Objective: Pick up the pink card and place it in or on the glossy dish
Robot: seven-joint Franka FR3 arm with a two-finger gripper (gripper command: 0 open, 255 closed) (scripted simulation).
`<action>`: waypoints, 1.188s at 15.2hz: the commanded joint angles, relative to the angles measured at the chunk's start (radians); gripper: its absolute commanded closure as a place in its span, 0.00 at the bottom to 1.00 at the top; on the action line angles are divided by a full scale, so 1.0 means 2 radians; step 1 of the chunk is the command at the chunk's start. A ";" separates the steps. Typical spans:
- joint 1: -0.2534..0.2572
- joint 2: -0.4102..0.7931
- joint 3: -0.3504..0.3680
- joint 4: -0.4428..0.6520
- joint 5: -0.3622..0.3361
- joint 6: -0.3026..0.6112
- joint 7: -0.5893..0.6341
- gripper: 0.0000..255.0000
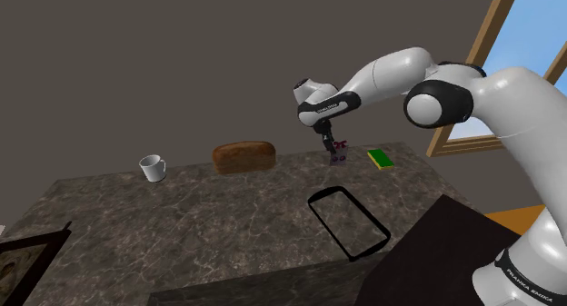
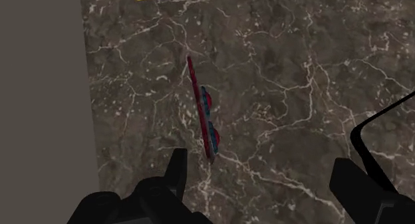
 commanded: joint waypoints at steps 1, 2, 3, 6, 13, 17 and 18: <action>0.002 0.065 -0.001 0.085 -0.005 -0.024 -0.015 0.00; 0.002 0.102 -0.002 0.138 -0.006 -0.042 -0.025 0.00; 0.002 0.148 -0.003 0.209 -0.007 -0.067 -0.038 0.00; 0.000 0.156 -0.005 0.208 -0.008 -0.058 -0.039 0.00; -0.006 0.149 -0.006 0.161 -0.012 -0.018 -0.032 0.00; -0.006 0.149 -0.006 0.162 -0.012 -0.018 -0.032 0.00; -0.006 0.149 -0.006 0.162 -0.012 -0.018 -0.032 0.00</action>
